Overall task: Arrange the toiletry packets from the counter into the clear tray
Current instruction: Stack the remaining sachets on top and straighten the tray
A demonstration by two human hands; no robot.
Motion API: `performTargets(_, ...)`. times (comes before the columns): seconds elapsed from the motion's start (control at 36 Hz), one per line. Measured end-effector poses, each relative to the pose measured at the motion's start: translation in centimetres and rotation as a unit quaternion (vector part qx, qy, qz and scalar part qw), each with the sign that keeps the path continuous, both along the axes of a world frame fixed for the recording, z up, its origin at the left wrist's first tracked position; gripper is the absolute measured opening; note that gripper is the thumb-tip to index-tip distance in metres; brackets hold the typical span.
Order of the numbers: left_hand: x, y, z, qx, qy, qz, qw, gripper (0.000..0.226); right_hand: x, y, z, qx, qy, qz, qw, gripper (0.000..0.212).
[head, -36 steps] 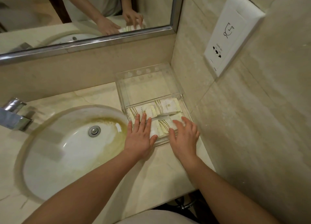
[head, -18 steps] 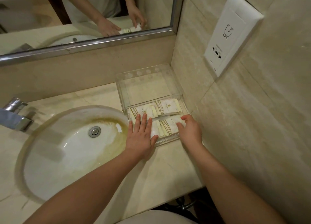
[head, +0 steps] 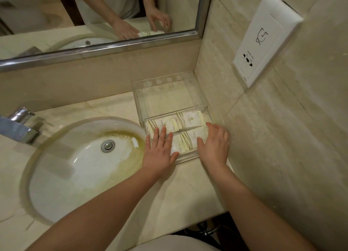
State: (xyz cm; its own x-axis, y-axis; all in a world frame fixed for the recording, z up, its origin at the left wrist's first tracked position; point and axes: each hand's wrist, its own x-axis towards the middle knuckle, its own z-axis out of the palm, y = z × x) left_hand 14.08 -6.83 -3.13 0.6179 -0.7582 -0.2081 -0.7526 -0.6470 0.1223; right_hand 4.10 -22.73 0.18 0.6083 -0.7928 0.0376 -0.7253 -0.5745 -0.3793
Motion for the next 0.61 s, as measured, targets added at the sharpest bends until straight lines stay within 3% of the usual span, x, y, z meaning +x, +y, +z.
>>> performTargets(0.06,-0.1,0.1,0.0,-0.02,-0.001,0.006,1.0,0.073,0.0,0.7,-0.3,-0.022,-0.001,0.059,0.998,0.059)
performTargets(0.17,0.2,0.2,-0.3,-0.034,0.003,0.021,0.999,0.073,-0.1,1.7,-1.8,0.005,0.091,0.159,0.983,0.062)
performTargets(0.28,0.5,0.1,-0.4,-0.014,0.003,0.016,1.0,0.074,-0.2,2.1,-3.2,0.025,0.146,0.173,0.974,0.065)
performTargets(0.39,0.3,0.3,-0.1,-0.03,0.011,0.019,0.999,0.073,-0.3,2.0,-2.7,0.04,0.104,0.165,0.98,0.067)
performTargets(0.5,-0.3,0.9,1.0,-0.145,0.044,0.081,0.985,0.067,-2.3,2.9,-1.8,0.062,-0.012,0.044,0.997,0.063)
performTargets(0.61,-1.4,1.9,1.7,-0.276,0.095,0.271,0.917,0.06,-3.8,3.4,-2.2,0.165,-0.09,-0.146,0.971,0.06)
